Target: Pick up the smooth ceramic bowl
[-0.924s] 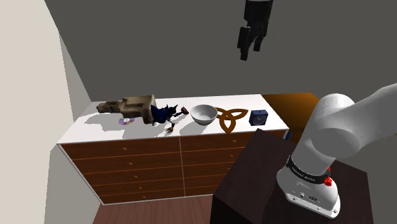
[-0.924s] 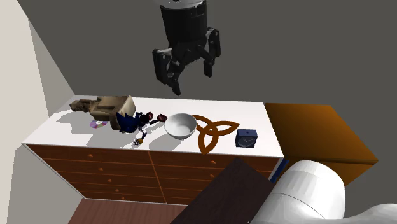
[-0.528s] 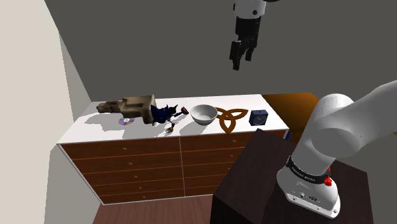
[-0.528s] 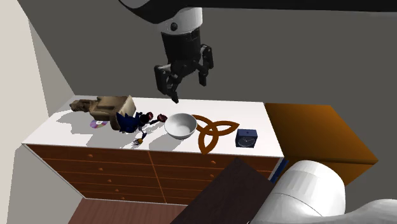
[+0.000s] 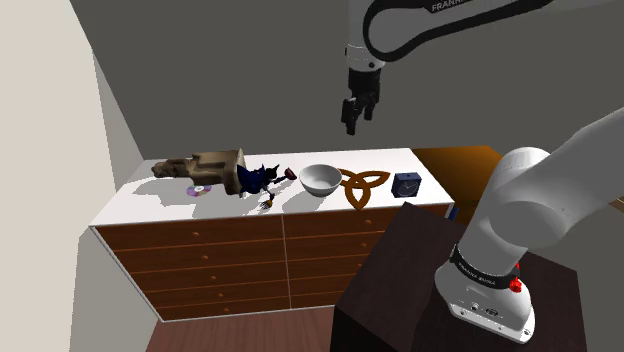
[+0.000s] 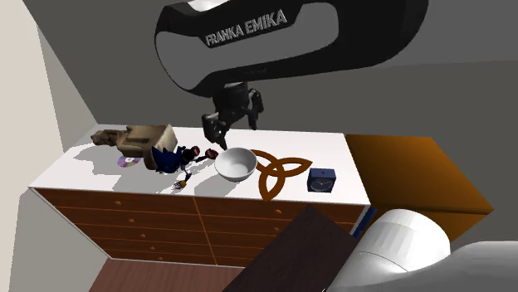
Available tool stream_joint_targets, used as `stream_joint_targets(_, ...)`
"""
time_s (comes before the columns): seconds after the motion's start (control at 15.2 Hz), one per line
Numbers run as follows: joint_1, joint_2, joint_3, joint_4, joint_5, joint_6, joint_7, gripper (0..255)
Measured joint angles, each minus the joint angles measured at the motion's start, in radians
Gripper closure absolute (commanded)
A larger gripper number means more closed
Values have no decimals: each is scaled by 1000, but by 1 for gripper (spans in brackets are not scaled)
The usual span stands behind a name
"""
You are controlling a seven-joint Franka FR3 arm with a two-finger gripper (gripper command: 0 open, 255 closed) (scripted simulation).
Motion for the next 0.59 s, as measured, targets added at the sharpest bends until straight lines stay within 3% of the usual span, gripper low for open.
stream_joint_targets(0.59, -6, 297, -50, -8, -19, 318, -40, 0)
